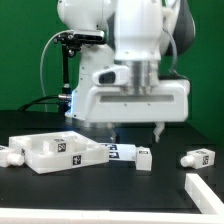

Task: Assemble square table

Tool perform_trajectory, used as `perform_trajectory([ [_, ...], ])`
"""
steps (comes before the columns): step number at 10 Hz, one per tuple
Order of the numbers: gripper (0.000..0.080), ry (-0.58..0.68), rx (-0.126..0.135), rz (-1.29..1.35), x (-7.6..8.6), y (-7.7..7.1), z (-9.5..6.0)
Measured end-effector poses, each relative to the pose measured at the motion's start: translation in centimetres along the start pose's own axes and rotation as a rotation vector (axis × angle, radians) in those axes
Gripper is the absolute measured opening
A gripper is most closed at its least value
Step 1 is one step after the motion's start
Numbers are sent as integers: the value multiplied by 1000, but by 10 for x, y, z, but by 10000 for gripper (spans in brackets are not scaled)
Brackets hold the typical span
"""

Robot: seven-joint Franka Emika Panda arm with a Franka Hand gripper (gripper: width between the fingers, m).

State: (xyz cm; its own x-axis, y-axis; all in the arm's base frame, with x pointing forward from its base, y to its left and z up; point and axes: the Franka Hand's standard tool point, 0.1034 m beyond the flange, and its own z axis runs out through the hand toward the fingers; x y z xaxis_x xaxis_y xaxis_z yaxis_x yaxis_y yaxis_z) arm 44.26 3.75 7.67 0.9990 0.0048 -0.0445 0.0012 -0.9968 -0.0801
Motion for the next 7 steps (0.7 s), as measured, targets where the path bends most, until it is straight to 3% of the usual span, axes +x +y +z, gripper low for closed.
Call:
perform_trajectory([
  [1, 644, -2, 5, 9, 9, 3, -7],
  [5, 649, -2, 2, -13, 6, 4, -2],
  [6, 649, 18, -6, -156, 3, 23, -1],
  [7, 649, 20, -7, -246, 0, 52, -4],
])
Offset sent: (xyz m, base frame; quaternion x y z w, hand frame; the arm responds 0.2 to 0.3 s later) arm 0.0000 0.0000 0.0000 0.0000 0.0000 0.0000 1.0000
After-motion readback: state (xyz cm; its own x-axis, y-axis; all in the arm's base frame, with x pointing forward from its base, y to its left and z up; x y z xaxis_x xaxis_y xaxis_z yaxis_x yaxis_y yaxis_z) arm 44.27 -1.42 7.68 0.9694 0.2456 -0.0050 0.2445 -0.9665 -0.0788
